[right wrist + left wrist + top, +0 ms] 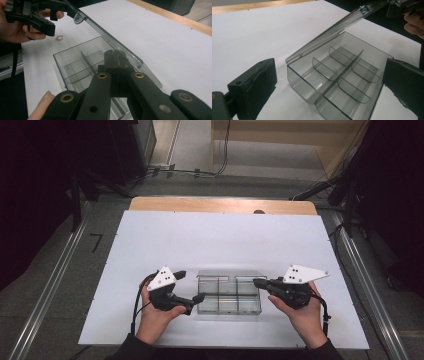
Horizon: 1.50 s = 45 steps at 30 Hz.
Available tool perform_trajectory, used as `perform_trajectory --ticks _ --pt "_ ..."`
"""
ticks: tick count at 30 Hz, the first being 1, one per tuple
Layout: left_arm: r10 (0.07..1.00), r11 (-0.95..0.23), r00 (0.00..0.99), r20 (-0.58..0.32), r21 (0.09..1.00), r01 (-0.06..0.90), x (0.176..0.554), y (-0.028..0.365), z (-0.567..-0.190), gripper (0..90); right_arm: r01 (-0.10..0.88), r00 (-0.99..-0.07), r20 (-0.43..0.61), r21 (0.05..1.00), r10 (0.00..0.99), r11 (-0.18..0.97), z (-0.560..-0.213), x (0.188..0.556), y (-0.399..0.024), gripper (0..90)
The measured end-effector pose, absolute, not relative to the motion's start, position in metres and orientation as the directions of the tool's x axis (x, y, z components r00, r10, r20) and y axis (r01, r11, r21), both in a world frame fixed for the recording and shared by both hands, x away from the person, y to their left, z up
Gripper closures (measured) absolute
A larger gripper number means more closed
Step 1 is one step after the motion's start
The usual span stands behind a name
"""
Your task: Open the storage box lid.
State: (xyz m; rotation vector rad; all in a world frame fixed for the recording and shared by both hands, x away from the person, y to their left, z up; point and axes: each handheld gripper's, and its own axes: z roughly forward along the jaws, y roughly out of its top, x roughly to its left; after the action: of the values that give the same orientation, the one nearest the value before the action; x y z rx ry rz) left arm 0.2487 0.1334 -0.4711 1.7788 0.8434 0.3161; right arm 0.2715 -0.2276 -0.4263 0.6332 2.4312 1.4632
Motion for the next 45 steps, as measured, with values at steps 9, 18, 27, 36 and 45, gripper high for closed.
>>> perform_trajectory --ticks 9,18,27,36,45 --pt "0.687 -0.153 0.698 -0.203 0.898 0.411 0.275 0.122 -0.471 4.6 0.257 -0.861 0.038 0.892 0.506 0.371 -0.419 0.284 -0.231 88.1" --pt "0.715 -0.117 0.663 -0.221 0.898 0.425 0.291 0.116 -0.478 28.0 0.267 -0.851 0.040 0.892 0.523 0.366 -0.415 0.295 -0.230 88.1" --pt "0.701 -0.057 0.666 -0.255 0.911 0.409 0.295 0.120 -0.480 58.3 0.277 -0.841 0.037 0.886 0.539 0.371 -0.422 0.306 -0.231 88.1" --pt "0.691 -0.027 0.663 -0.288 0.906 0.422 0.300 0.122 -0.483 61.3 0.298 -0.838 0.063 0.885 0.542 0.357 -0.423 0.314 -0.258 86.7" --pt "0.692 0.001 0.653 -0.309 0.904 0.427 0.304 0.123 -0.485 63.7 0.334 -0.818 0.121 0.896 0.562 0.293 -0.436 0.332 -0.262 54.0"
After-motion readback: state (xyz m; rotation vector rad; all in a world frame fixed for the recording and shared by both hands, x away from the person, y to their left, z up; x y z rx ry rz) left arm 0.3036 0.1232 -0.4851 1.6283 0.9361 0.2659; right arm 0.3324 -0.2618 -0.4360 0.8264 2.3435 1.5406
